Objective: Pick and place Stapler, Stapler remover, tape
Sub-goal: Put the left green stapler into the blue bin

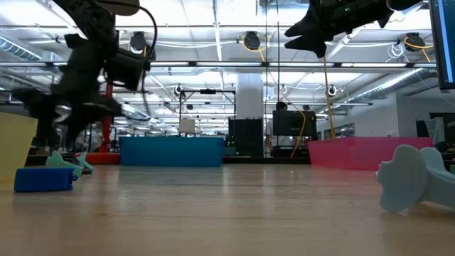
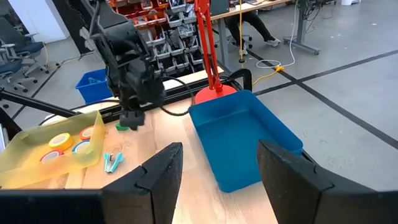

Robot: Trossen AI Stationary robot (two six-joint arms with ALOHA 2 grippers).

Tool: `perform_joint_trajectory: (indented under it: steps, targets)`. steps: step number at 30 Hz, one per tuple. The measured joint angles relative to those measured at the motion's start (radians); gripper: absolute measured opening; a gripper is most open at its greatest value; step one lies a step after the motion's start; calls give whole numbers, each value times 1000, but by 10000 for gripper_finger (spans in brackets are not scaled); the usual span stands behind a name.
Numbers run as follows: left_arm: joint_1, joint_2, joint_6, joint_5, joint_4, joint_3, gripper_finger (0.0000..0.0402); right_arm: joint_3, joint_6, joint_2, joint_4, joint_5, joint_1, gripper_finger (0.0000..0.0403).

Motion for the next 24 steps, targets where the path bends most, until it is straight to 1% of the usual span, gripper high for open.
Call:
perform_joint_trajectory:
  steps: [2,4,7,16,20,24]
  targets:
    - [-5,1,-3,0,-108,-1,243,0,0,0,0,0,0,196]
    - [-10,0,0,2,-153,-1,243,0,1,0,0,0,0,196]
    - [-13,1,-1,10,-126,0,243,0,-2,0,2,0,0,196]
    - [-8,7,-22,27,-131,-1,243,0,-5,0,2,-1,0,196]
    - [-8,47,-23,50,-129,-4,243,0,-5,0,2,-1,0,196]
    - [-8,122,14,78,-131,-4,243,0,-5,0,1,-2,0,196]
